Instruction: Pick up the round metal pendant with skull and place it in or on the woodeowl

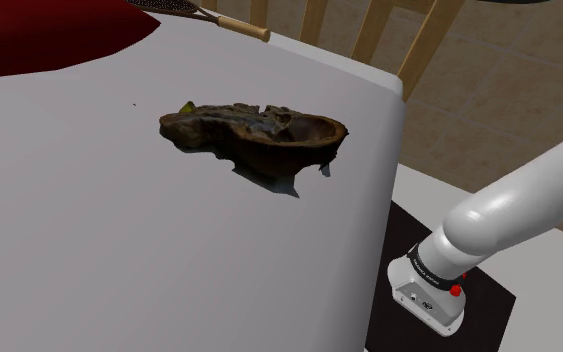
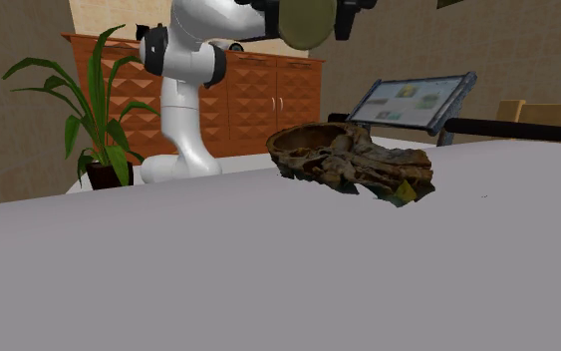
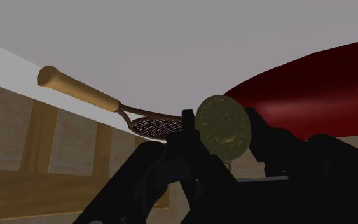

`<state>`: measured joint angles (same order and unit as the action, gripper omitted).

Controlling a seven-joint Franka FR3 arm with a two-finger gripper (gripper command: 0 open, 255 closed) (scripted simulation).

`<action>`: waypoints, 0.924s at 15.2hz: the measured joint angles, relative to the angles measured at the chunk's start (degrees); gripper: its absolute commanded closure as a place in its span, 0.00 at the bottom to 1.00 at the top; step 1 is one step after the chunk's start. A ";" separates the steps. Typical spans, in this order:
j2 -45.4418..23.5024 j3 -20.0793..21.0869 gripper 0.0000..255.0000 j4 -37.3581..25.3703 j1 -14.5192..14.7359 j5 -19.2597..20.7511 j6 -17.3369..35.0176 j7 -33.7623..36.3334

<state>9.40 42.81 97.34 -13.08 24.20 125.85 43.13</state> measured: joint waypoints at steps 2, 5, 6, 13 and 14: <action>3.13 0.32 1.00 2.40 1.07 -1.51 -0.49 1.16; 8.20 0.00 1.00 5.59 3.07 -4.41 -1.66 1.92; 9.62 0.00 1.00 6.38 3.73 -5.15 -2.15 2.24; 17.29 2.31 1.00 10.00 7.93 -8.55 -6.47 6.60; 17.96 3.21 1.00 9.69 8.31 -8.82 -7.64 7.51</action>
<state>27.37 46.01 107.03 -4.77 15.38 118.21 50.64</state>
